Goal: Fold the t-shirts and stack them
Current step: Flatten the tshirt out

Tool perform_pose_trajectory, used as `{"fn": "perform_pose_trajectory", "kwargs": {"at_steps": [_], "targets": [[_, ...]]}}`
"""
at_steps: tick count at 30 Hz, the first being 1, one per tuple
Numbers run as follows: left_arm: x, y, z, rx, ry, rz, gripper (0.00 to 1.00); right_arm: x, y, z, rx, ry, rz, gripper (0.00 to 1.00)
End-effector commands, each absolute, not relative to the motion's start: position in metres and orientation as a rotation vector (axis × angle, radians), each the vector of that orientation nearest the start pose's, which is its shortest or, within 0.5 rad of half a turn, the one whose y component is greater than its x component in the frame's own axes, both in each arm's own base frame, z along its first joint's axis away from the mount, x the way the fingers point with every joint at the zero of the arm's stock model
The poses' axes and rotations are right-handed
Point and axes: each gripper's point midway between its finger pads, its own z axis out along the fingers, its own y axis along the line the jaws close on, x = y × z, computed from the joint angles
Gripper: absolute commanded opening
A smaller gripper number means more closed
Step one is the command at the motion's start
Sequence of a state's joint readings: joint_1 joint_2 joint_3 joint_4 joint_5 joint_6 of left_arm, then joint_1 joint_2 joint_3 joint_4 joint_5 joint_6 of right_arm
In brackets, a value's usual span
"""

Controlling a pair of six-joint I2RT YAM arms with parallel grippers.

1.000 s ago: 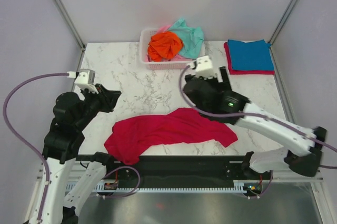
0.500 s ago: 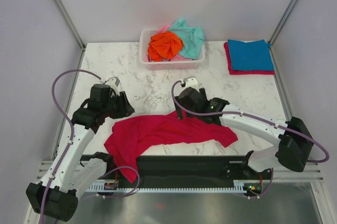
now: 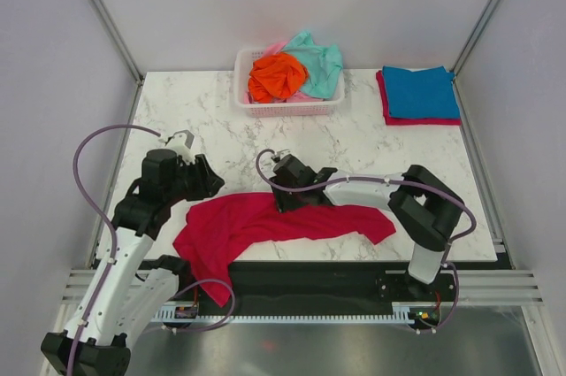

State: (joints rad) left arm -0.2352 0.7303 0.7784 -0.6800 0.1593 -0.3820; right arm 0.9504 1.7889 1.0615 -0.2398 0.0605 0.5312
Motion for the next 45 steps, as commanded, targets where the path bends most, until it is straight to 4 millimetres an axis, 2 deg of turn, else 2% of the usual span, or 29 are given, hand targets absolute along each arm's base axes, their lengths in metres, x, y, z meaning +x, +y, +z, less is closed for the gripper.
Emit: {"fn": "perform_pose_trajectory", "kwargs": {"at_steps": [1, 2, 3, 5, 6, 8, 9, 10, 11, 12, 13, 14, 15, 16, 17, 18, 19, 20, 24, 26, 28, 31, 35, 36, 38, 39, 41, 42, 45], "targets": [[0.229, -0.097, 0.192, -0.105, 2.193, -0.524, 0.52, 0.239, 0.359, 0.023, -0.509, 2.556, 0.549, 0.51], [0.230, -0.098, 0.192, -0.104, 2.193, -0.525, 0.52, 0.240, 0.358, 0.020, -0.510, 2.561, 0.544, 0.38], [0.230, -0.098, 0.191, -0.105, 2.195, -0.523, 0.52, 0.241, 0.357, 0.019, -0.507, 2.565, 0.537, 0.15], [0.231, -0.098, 0.190, -0.104, 2.195, -0.525, 0.51, 0.250, 0.348, 0.026, -0.473, 2.540, 0.500, 0.03], [0.231, -0.098, 0.189, -0.103, 2.198, -0.523, 0.51, 0.259, 0.343, 0.045, -0.436, 2.499, 0.490, 0.00], [0.231, -0.098, 0.190, -0.101, 2.197, -0.527, 0.50, 0.281, 0.307, 0.065, -0.327, 2.481, 0.391, 0.00], [0.231, -0.098, 0.190, -0.101, 2.194, -0.528, 0.50, 0.291, 0.289, 0.095, -0.260, 2.414, 0.389, 0.00], [0.231, -0.098, 0.191, -0.100, 2.189, -0.528, 0.49, 0.306, 0.261, 0.110, -0.173, 2.393, 0.366, 0.00], [0.230, -0.099, 0.192, -0.099, 2.188, -0.530, 0.49, 0.308, 0.242, 0.117, -0.132, 2.376, 0.356, 0.00], [0.230, -0.099, 0.192, -0.098, 2.186, -0.532, 0.48, 0.312, 0.223, 0.147, -0.065, 2.305, 0.358, 0.00], [0.231, -0.099, 0.193, -0.097, 2.180, -0.534, 0.48, 0.319, 0.191, 0.150, 0.007, 2.305, 0.298, 0.00], [0.230, -0.100, 0.193, -0.095, 2.178, -0.544, 0.48, 0.317, 0.173, 0.148, 0.040, 2.313, 0.267, 0.00], [0.230, -0.101, 0.191, -0.094, 2.183, -0.550, 0.48, 0.316, 0.162, 0.152, 0.058, 2.311, 0.264, 0.32], [0.230, -0.102, 0.192, -0.092, 2.181, -0.557, 0.47, 0.314, 0.147, 0.144, 0.064, 2.347, 0.231, 0.62], [0.230, -0.105, 0.190, -0.083, 2.189, -0.573, 0.47, 0.309, 0.143, 0.135, 0.056, 2.380, 0.221, 0.81], [0.230, -0.107, 0.188, -0.080, 2.198, -0.584, 0.47, 0.305, 0.142, 0.127, 0.044, 2.411, 0.204, 0.93], [0.230, -0.109, 0.188, -0.075, 2.202, -0.594, 0.47, 0.300, 0.143, 0.121, 0.028, 2.442, 0.207, 0.96], [0.230, -0.111, 0.184, -0.068, 2.219, -0.605, 0.47, 0.296, 0.141, 0.117, 0.036, 2.455, 0.209, 0.98], [0.229, -0.112, 0.186, -0.059, 2.212, -0.610, 0.47, 0.292, 0.145, 0.137, 0.060, 2.389, 0.229, 0.98], [0.228, -0.111, 0.187, -0.061, 2.204, -0.612, 0.47, 0.285, 0.166, 0.151, 0.008, 2.363, 0.299, 0.98], [0.228, -0.112, 0.188, -0.059, 2.196, -0.615, 0.47, 0.270, 0.196, 0.146, -0.059, 2.390, 0.362, 0.96], [0.228, -0.113, 0.189, -0.055, 2.192, -0.622, 0.46, 0.252, 0.236, 0.126, -0.115, 2.438, 0.427, 0.95], [0.226, -0.113, 0.192, -0.048, 2.179, -0.631, 0.46, 0.238, 0.274, 0.099, -0.135, 2.485, 0.472, 0.91], [0.226, -0.114, 0.193, -0.046, 2.173, -0.633, 0.46, 0.238, 0.276, 0.085, -0.142, 2.508, 0.418, 0.89], [0.225, -0.115, 0.195, -0.038, 2.166, -0.645, 0.46, 0.238, 0.289, 0.080, -0.173, 2.514, 0.396, 0.87], [0.224, -0.116, 0.195, -0.035, 2.162, -0.649, 0.46, 0.239, 0.291, 0.065, -0.190, 2.541, 0.347, 0.85], [0.224, -0.117, 0.196, -0.025, 2.159, -0.659, 0.46, 0.243, 0.298, 0.060, -0.205, 2.545, 0.312, 0.84], [0.223, -0.117, 0.198, -0.022, 2.153, -0.662, 0.46, 0.245, 0.297, 0.049, -0.215, 2.567, 0.269, 0.82], [0.222, -0.118, 0.200, -0.012, 2.141, -0.670, 0.46, 0.251, 0.293, 0.040, -0.234, 2.570, 0.190, 0.76]]}}
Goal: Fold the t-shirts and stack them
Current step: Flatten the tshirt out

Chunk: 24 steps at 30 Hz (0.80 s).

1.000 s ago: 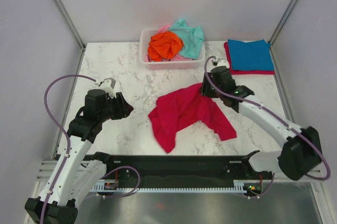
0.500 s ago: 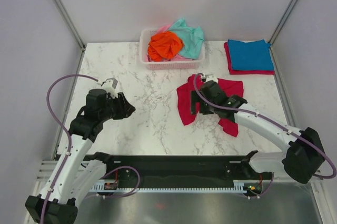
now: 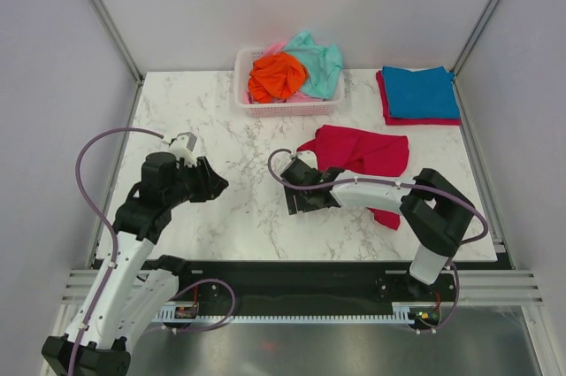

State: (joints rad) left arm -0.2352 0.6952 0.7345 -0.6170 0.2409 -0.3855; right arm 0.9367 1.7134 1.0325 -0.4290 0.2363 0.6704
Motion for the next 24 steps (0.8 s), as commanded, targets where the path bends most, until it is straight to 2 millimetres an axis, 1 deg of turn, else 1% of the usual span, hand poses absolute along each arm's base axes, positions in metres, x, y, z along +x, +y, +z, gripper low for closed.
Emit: {"fn": "perform_pose_trajectory", "kwargs": {"at_steps": [1, 2, 5, 7, 8, 10, 11, 14, 15, 16, 17, 18, 20, 21, 22, 23, 24], "targets": [[0.222, -0.118, 0.200, -0.011, 2.141, -0.671, 0.46, 0.254, 0.290, 0.039, -0.225, 2.562, 0.155, 0.74], [0.221, -0.119, 0.202, -0.006, 2.135, -0.674, 0.46, 0.256, 0.290, 0.038, -0.230, 2.562, 0.141, 0.72], [0.220, -0.118, 0.205, -0.001, 2.119, -0.675, 0.47, 0.253, 0.283, 0.023, -0.243, 2.598, 0.064, 0.60], [0.220, -0.119, 0.207, 0.002, 2.110, -0.678, 0.47, 0.251, 0.278, 0.017, -0.235, 2.617, 0.036, 0.54], [0.220, -0.118, 0.207, 0.001, 2.106, -0.677, 0.46, 0.248, 0.274, 0.012, -0.233, 2.629, 0.017, 0.48], [0.220, -0.118, 0.209, 0.001, 2.100, -0.676, 0.47, 0.242, 0.270, 0.003, -0.220, 2.652, 0.000, 0.42], [0.219, -0.118, 0.209, 0.002, 2.098, -0.673, 0.47, 0.239, 0.266, -0.002, -0.224, 2.666, -0.015, 0.35], [0.219, -0.117, 0.211, 0.001, 2.084, -0.673, 0.47, 0.230, 0.259, -0.016, -0.230, 2.702, -0.047, 0.25], [0.219, -0.117, 0.211, 0.001, 2.084, -0.673, 0.47, 0.228, 0.258, -0.021, -0.239, 2.713, -0.052, 0.16], [0.218, -0.117, 0.212, 0.002, 2.081, -0.673, 0.47, 0.225, 0.257, -0.023, -0.244, 2.720, -0.054, 0.09], [0.219, -0.117, 0.212, 0.002, 2.083, -0.673, 0.47, 0.224, 0.258, -0.023, -0.253, 2.720, -0.052, 0.00], [0.219, -0.117, 0.211, 0.001, 2.084, -0.673, 0.47, 0.224, 0.261, -0.020, -0.264, 2.711, -0.040, 0.00], [0.220, -0.116, 0.210, -0.003, 2.089, -0.666, 0.47, 0.232, 0.283, 0.002, -0.314, 2.672, 0.031, 0.00], [0.220, -0.116, 0.210, -0.006, 2.088, -0.661, 0.47, 0.231, 0.290, 0.016, -0.355, 2.660, 0.037, 0.00], [0.221, -0.115, 0.210, -0.010, 2.088, -0.659, 0.47, 0.248, 0.320, 0.055, -0.372, 2.577, 0.111, 0.00], [0.221, -0.113, 0.210, -0.020, 2.086, -0.649, 0.47, 0.255, 0.332, 0.079, -0.422, 2.527, 0.112, 0.00], [0.221, -0.112, 0.211, -0.024, 2.081, -0.642, 0.47, 0.253, 0.329, 0.097, -0.476, 2.527, 0.043, 0.00]]}}
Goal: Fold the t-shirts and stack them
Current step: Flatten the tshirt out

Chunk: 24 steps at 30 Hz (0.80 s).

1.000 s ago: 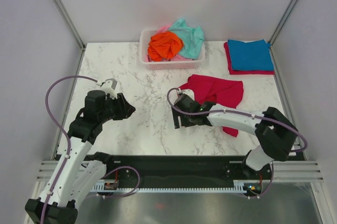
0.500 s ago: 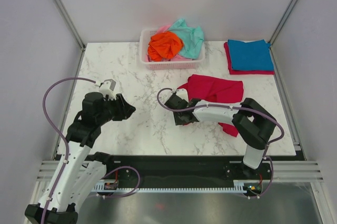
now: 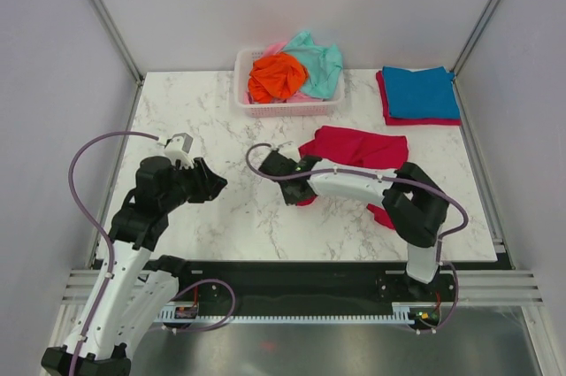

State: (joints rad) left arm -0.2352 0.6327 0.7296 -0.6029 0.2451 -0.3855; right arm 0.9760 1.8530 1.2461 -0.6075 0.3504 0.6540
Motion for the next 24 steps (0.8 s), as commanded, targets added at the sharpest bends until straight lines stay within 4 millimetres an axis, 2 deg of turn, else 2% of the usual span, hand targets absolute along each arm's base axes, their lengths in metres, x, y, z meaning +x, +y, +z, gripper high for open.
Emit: {"fn": "perform_pose_trajectory", "kwargs": {"at_steps": [1, 2, 3, 4, 5, 6, 7, 8, 9, 10, 11, 12, 13, 14, 15, 16, 18, 19, 20, 21, 22, 23, 24], "targets": [[0.222, -0.111, 0.211, -0.030, 2.082, -0.637, 0.47, 0.270, 0.361, 0.162, -0.460, 2.393, 0.117, 0.00], [0.222, -0.109, 0.211, -0.038, 2.078, -0.625, 0.47, 0.275, 0.370, 0.187, -0.471, 2.351, 0.115, 0.00], [0.222, -0.107, 0.212, -0.044, 2.072, -0.619, 0.47, 0.273, 0.362, 0.212, -0.531, 2.332, 0.053, 0.00], [0.222, -0.107, 0.213, -0.047, 2.071, -0.617, 0.47, 0.279, 0.379, 0.290, -0.470, 2.203, 0.184, 0.00], [0.222, -0.105, 0.212, -0.054, 2.070, -0.607, 0.47, 0.285, 0.377, 0.313, -0.452, 2.155, 0.152, 0.00], [0.222, -0.104, 0.213, -0.059, 2.068, -0.603, 0.47, 0.283, 0.360, 0.336, -0.474, 2.134, 0.112, 0.00], [0.222, -0.104, 0.213, -0.061, 2.067, -0.600, 0.47, 0.282, 0.350, 0.394, -0.404, 2.025, 0.204, 0.00], [0.222, -0.103, 0.213, -0.064, 2.065, -0.596, 0.47, 0.280, 0.325, 0.423, -0.346, 1.963, 0.182, 0.00], [0.222, -0.102, 0.213, -0.068, 2.065, -0.594, 0.47, 0.279, 0.307, 0.442, -0.301, 1.921, 0.179, 0.00], [0.222, -0.102, 0.213, -0.072, 2.065, -0.593, 0.47, 0.281, 0.296, 0.423, -0.316, 1.949, 0.092, 0.00], [0.222, -0.102, 0.214, -0.070, 2.060, -0.593, 0.47, 0.276, 0.258, 0.458, -0.191, 1.868, 0.139, 0.00], [0.222, -0.102, 0.214, -0.073, 2.060, -0.592, 0.47, 0.275, 0.243, 0.455, -0.139, 1.869, 0.141, 0.00], [0.222, -0.101, 0.214, -0.075, 2.060, -0.589, 0.47, 0.271, 0.222, 0.439, -0.128, 1.893, 0.114, 0.00], [0.222, -0.101, 0.214, -0.074, 2.059, -0.591, 0.47, 0.273, 0.212, 0.431, -0.097, 1.903, 0.105, 0.00], [0.222, -0.101, 0.214, -0.075, 2.060, -0.592, 0.47, 0.280, 0.198, 0.403, -0.088, 1.951, 0.019, 0.00], [0.222, -0.102, 0.213, -0.074, 2.065, -0.594, 0.47, 0.282, 0.190, 0.391, -0.063, 1.969, -0.008, 0.00], [0.222, -0.102, 0.212, -0.074, 2.068, -0.595, 0.47, 0.286, 0.158, 0.372, 0.018, 1.986, -0.116, 0.00], [0.222, -0.103, 0.211, -0.073, 2.073, -0.597, 0.47, 0.288, 0.146, 0.342, 0.048, 2.035, -0.185, 0.00], [0.223, -0.103, 0.210, -0.075, 2.078, -0.597, 0.47, 0.288, 0.130, 0.335, 0.094, 2.044, -0.208, 0.00], [0.222, -0.104, 0.208, -0.076, 2.088, -0.604, 0.47, 0.293, 0.102, 0.308, 0.155, 2.093, -0.296, 0.00], [0.223, -0.106, 0.207, -0.074, 2.094, -0.612, 0.47, 0.290, 0.086, 0.305, 0.207, 2.090, -0.288, 0.00], [0.224, -0.107, 0.203, -0.071, 2.115, -0.618, 0.47, 0.297, 0.069, 0.299, 0.287, 2.077, -0.283, 0.00], [0.224, -0.110, 0.200, -0.064, 2.130, -0.629, 0.47, 0.294, 0.061, 0.273, 0.292, 2.127, -0.293, 0.00]]}}
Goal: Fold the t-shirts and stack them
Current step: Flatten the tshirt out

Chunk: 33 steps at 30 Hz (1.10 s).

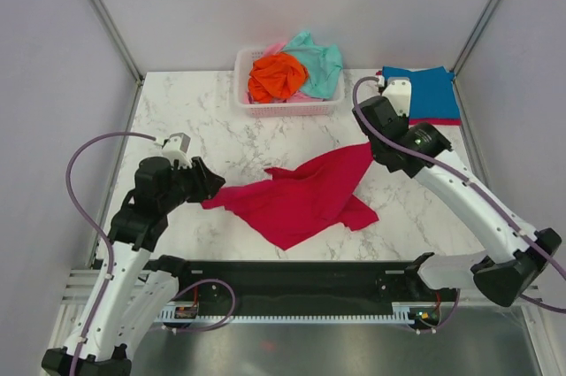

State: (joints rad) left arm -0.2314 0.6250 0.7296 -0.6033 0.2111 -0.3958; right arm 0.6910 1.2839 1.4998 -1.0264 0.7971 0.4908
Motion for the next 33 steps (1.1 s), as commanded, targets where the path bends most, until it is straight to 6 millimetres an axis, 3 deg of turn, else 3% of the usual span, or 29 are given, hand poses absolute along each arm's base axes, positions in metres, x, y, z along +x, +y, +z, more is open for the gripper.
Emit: {"fn": "perform_pose_trajectory", "kwargs": {"at_steps": [1, 4, 6, 9, 14, 15, 17, 18, 21, 24, 28, 32, 33], "targets": [[0.224, -0.113, 0.197, -0.055, 2.150, -0.642, 0.48, 0.291, 0.064, 0.264, 0.301, 2.154, -0.205, 0.00], [0.225, -0.116, 0.184, -0.051, 2.218, -0.630, 0.54, 0.291, 0.076, 0.231, 0.302, 2.205, -0.098, 0.00], [0.230, -0.106, 0.174, -0.117, 2.253, -0.550, 0.61, 0.287, 0.079, 0.213, 0.284, 2.246, -0.086, 0.00], [0.233, -0.097, 0.159, -0.205, 2.319, -0.470, 0.70, 0.283, 0.085, 0.200, 0.265, 2.267, -0.043, 0.00], [0.221, -0.104, 0.134, -0.436, 2.366, -0.552, 0.68, 0.276, 0.089, 0.187, 0.239, 2.288, -0.004, 0.00], [0.217, -0.100, 0.120, -0.482, 2.367, -0.512, 0.67, 0.275, 0.087, 0.186, 0.234, 2.286, -0.012, 0.00], [0.208, -0.105, 0.110, -0.566, 2.348, -0.532, 0.66, 0.275, 0.085, 0.184, 0.234, 2.281, -0.020, 0.00], [0.201, -0.101, 0.090, -0.593, 2.373, -0.499, 0.66, 0.273, 0.087, 0.180, 0.223, 2.291, -0.011, 0.00], [0.189, -0.098, 0.067, -0.636, 2.379, -0.443, 0.68, 0.273, 0.094, 0.173, 0.202, 2.312, 0.033, 0.00], [0.187, -0.090, 0.060, -0.673, 2.329, -0.422, 0.68, 0.274, 0.099, 0.168, 0.193, 2.315, 0.058, 0.00], [0.193, -0.082, 0.064, -0.694, 2.299, -0.368, 0.70, 0.272, 0.102, 0.167, 0.176, 2.319, 0.086, 0.00], [0.190, -0.080, 0.044, -0.757, 2.378, -0.291, 0.72, 0.270, 0.106, 0.166, 0.167, 2.318, 0.120, 0.00], [0.184, -0.077, 0.029, -0.775, 2.428, -0.242, 0.72, 0.268, 0.106, 0.164, 0.164, 2.320, 0.122, 0.00]]}}
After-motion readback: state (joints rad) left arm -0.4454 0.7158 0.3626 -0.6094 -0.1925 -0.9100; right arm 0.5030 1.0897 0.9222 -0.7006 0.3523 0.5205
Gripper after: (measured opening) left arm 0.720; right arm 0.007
